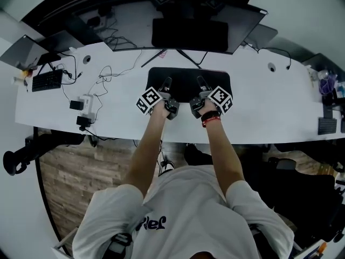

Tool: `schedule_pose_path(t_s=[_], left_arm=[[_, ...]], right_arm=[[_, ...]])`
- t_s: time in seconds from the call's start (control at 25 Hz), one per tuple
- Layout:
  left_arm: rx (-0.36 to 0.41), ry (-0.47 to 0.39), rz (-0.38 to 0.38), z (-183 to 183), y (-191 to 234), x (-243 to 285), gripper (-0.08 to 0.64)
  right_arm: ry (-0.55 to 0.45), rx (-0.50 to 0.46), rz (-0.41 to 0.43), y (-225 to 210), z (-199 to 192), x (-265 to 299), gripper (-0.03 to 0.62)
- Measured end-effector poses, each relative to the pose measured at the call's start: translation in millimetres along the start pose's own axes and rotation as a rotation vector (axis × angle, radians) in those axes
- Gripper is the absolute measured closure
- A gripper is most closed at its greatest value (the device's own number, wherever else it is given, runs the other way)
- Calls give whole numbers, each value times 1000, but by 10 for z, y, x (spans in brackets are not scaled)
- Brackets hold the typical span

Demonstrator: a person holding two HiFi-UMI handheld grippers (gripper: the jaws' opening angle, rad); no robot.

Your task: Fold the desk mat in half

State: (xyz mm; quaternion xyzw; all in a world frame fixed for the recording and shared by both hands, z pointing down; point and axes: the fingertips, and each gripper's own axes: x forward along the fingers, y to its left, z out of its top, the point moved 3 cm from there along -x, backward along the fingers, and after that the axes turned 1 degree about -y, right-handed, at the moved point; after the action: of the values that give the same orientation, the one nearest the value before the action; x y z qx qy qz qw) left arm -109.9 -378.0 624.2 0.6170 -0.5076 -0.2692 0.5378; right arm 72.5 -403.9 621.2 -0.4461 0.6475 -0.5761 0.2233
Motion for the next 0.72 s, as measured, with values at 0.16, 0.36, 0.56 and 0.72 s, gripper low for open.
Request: schedule_pose_path(t_s=[0.16, 0.36, 0.56, 0.72], left_arm=[[62, 38, 17, -97, -42, -347, 540], [129, 68, 22, -209, -111, -782, 540], [209, 89, 3, -319, -246, -1165, 540], [330, 114, -5, -406, -379, -1435, 540]], right_arm=[[21, -68, -9, 82, -135, -287, 578], [36, -192, -45, 125, -253, -687, 578], [29, -300, -55, 175, -351, -1105, 578], [20, -389, -62, 238, -388, -1420, 578]])
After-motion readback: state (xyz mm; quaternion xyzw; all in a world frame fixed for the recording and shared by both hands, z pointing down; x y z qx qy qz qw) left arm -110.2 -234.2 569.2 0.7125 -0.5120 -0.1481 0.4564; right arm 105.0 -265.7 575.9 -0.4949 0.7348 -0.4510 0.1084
